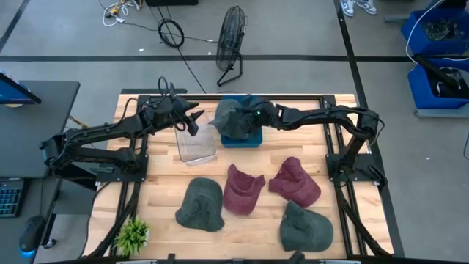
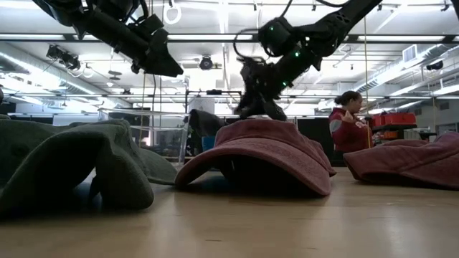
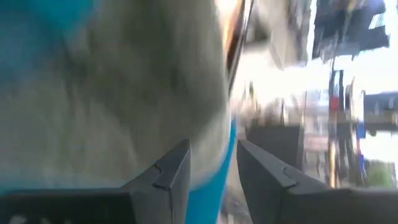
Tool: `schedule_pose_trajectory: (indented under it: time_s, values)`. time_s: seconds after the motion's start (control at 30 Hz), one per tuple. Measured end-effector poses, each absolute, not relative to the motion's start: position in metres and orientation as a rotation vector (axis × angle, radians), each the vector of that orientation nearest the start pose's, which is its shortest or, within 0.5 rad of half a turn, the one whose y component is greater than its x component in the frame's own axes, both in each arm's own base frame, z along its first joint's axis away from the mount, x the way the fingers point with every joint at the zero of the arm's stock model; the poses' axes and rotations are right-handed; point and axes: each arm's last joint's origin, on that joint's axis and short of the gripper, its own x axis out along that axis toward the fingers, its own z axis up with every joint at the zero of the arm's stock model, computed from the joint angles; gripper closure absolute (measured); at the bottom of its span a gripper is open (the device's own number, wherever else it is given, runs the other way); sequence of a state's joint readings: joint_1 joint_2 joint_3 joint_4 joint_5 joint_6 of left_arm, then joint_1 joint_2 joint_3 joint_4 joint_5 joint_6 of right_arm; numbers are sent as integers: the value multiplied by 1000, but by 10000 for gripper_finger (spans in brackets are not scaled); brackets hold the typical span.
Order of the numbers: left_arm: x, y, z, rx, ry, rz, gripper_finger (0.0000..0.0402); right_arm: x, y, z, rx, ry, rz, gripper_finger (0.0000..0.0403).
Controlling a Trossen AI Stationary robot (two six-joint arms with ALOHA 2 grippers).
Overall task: Pick & Place hat
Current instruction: Put the top gray cap into the blue bin
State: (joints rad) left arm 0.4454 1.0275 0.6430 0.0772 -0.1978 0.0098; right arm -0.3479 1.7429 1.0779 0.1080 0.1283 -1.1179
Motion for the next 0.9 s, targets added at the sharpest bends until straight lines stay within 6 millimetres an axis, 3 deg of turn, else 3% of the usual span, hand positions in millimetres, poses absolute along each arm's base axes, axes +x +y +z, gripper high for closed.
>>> schedule_pose_trajectory:
  time_s: [0.23,0.33,0.67,0.77,0.9]
  values:
    - [200,102,264,-52,305,640,225,370,-130,207,-742,423,25,270]
    - [201,102,265,-51,299,640,225,380,-133,198,-765,362,11,272]
    - [201,102,265,-51,298,640,225,421,-152,174,-722,655,59,272]
    - [201,102,265,-50,300,640,225,422,-153,177,-730,730,63,301]
    - [200,102,264,-51,302,640,225,420,-152,184,-749,800,51,379]
